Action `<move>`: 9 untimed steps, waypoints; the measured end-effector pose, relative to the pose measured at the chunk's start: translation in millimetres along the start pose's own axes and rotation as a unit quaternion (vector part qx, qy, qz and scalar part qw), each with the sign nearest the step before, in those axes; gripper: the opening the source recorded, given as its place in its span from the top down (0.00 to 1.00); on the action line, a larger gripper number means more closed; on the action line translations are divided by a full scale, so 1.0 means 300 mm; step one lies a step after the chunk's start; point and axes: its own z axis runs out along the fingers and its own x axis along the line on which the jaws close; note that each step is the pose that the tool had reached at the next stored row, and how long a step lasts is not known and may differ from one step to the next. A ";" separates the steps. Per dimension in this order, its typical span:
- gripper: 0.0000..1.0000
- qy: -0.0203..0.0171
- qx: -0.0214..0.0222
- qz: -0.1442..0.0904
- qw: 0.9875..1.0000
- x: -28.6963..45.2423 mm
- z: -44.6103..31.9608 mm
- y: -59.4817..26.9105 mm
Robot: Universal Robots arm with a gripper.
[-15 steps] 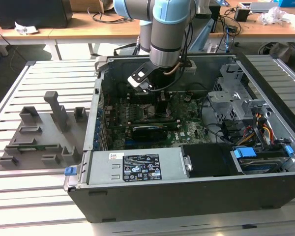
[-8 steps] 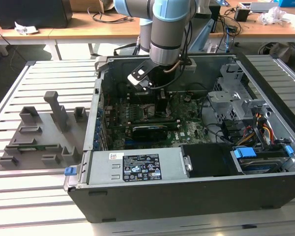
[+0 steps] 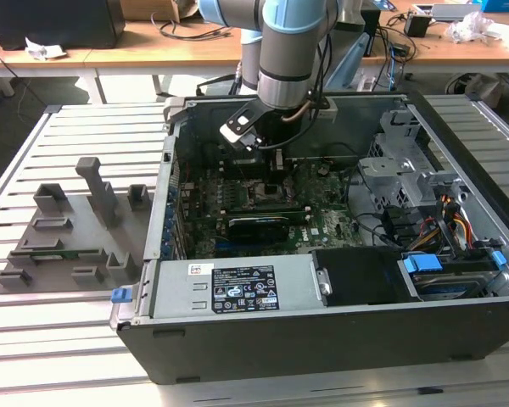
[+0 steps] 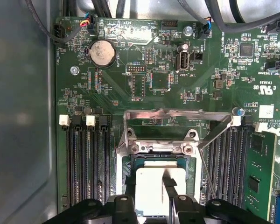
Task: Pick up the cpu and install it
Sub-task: 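Place the cpu into insertion slot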
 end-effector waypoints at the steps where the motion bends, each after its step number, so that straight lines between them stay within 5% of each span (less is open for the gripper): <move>1: 0.66 0.000 0.000 0.000 1.000 0.000 0.000 0.000; 9: 0.66 0.000 0.000 0.000 1.000 0.021 -0.002 0.003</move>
